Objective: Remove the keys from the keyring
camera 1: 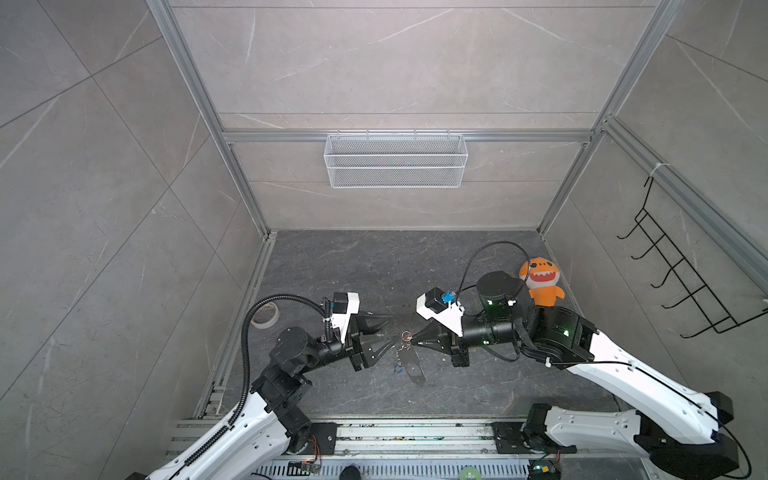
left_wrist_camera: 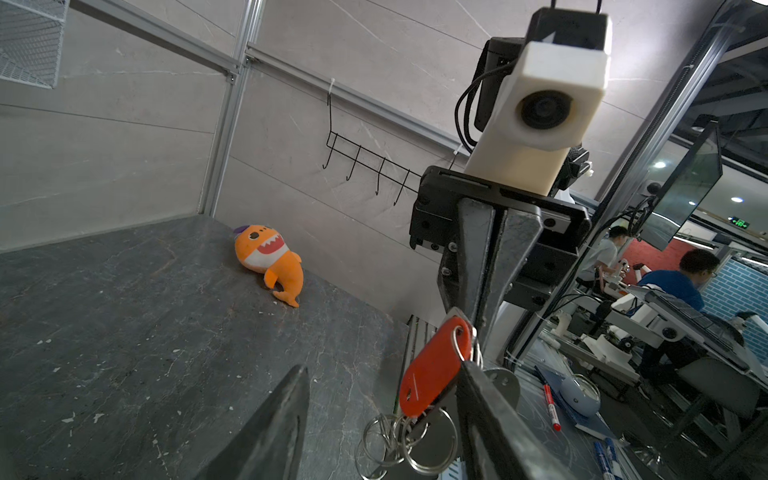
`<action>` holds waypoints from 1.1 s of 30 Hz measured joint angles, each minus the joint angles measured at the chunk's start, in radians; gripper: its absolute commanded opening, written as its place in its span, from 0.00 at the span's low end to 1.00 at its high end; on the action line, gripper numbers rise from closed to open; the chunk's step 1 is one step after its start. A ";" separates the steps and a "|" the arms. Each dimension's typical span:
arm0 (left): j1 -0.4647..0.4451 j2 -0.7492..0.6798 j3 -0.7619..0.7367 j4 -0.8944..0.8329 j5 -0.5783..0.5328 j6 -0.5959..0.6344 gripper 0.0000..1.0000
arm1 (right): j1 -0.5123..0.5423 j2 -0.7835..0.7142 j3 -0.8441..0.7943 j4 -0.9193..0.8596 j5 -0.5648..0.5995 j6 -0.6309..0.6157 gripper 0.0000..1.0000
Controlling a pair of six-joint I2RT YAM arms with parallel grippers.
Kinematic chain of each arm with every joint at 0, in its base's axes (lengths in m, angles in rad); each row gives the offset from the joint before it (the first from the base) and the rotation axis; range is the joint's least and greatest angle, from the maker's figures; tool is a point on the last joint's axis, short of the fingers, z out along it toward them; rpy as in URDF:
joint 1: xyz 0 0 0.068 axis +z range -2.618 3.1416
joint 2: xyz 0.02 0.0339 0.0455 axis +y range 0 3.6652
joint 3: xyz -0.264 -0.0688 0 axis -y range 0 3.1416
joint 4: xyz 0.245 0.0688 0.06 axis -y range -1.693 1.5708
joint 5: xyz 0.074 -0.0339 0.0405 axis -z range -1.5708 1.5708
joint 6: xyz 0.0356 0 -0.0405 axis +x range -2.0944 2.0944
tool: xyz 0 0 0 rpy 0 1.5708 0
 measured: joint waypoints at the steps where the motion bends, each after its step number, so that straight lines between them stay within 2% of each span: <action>1: 0.000 0.008 0.000 0.005 0.006 -0.005 0.59 | 0.000 0.000 0.000 0.000 0.000 0.000 0.00; 11: 0.000 0.008 0.000 -0.042 -0.037 -0.003 0.57 | 0.000 0.000 0.000 0.001 0.001 0.000 0.00; 21: 0.000 0.046 0.000 -0.092 -0.011 0.020 0.57 | 0.000 -0.011 0.000 0.010 0.001 0.001 0.00; 26: -0.006 0.018 0.000 -0.098 0.012 0.042 0.52 | 0.000 -0.011 0.003 0.008 -0.001 -0.006 0.00; 33: -0.022 0.024 0.000 -0.098 0.056 0.075 0.50 | -0.067 -0.010 0.013 0.001 -0.102 -0.038 0.00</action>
